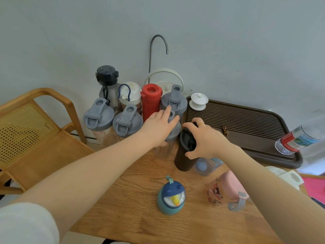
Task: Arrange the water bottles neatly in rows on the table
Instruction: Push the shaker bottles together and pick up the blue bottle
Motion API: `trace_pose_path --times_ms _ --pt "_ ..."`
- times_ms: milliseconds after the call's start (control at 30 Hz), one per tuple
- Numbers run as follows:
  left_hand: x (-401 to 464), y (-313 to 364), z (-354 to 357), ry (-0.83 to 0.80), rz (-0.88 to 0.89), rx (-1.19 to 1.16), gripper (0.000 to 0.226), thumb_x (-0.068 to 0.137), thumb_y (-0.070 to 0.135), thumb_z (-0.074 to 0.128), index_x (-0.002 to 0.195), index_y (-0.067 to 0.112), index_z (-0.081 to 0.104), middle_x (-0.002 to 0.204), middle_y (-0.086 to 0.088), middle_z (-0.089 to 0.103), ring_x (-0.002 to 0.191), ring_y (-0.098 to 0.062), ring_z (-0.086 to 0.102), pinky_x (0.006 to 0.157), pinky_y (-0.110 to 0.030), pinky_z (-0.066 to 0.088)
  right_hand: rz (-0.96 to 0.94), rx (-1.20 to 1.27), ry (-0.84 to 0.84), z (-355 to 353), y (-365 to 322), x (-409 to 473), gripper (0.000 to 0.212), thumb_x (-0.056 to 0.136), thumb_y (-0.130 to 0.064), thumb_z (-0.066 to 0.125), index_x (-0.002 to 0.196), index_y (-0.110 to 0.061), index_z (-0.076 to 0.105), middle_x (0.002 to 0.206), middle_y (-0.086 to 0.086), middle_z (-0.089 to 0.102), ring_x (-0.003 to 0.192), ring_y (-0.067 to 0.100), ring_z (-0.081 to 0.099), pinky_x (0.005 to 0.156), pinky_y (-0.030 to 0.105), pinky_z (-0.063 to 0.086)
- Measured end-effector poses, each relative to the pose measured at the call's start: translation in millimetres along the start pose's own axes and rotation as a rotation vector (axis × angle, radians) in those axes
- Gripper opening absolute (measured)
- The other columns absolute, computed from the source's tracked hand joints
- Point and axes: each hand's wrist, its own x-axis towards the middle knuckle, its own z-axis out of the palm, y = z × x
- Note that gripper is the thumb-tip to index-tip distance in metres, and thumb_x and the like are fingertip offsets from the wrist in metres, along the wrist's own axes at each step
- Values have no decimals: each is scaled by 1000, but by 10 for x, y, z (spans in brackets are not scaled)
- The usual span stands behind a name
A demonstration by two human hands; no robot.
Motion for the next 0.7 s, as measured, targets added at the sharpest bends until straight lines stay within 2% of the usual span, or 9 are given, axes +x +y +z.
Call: trace_pose_path --times_ms 100,167,233,300,367,433,500,600,700 --pt "-85 17 -1 17 14 -23 104 81 43 63 144 23 -17 152 -23 -14 142 -35 -8 114 -44 -2 8 29 22 3 21 15 90 69 -48 70 140 -27 20 146 7 18 120 33 43 84 40 50" --pt "-220 -27 -43 83 53 -101 102 80 49 60 143 27 -17 154 -16 -13 142 -29 -11 114 -41 -5 42 69 32 -1 37 52 92 69 -49 71 142 -26 20 147 8 16 124 35 40 92 42 46" --pt "-427 -169 -103 224 71 -231 91 83 48 57 146 25 -4 156 -10 -4 143 -25 -5 114 -39 -1 67 22 49 9 8 75 93 69 -58 67 143 -24 21 150 11 16 134 38 27 109 47 28" --pt "-646 -410 -137 405 61 -262 75 82 47 52 145 20 20 154 -11 17 142 -27 12 115 -41 8 36 -78 170 6 -99 86 92 67 -73 52 140 -22 31 151 13 22 142 38 10 115 50 1" --pt "-816 -708 -92 513 -12 -186 69 79 49 50 137 14 38 147 -15 33 137 -32 24 112 -48 17 -69 -44 363 -21 -310 109 84 67 -73 39 129 -17 48 142 14 40 140 40 20 113 50 0" --pt "-961 -1026 -18 415 -167 -224 75 77 49 62 139 17 36 152 -14 22 140 -33 14 113 -54 17 -167 56 467 -71 -588 196 71 75 -63 43 123 -13 54 134 14 49 134 38 34 114 51 14" --pt "-1079 -1272 85 221 -317 -344 93 71 51 70 145 25 19 156 -8 1 142 -30 -1 115 -51 11 -231 118 424 -79 -914 336 67 80 -54 53 132 -13 45 140 13 42 136 33 31 114 48 24" --pt "-1152 -1462 271 174 -410 -500 113 66 47 76 145 32 -3 156 -7 -2 141 -32 8 113 -49 18 -261 116 314 13 -1297 593 83 81 -50 60 145 -14 21 152 10 24 144 30 9 117 43 9" --pt "-1129 -1528 372 212 -433 -660 114 67 39 78 143 39 -6 156 -5 -3 137 -34 24 105 -46 32 -173 86 266 92 -1480 815 96 77 -52 64 147 -18 9 155 9 12 144 34 1 116 47 4"
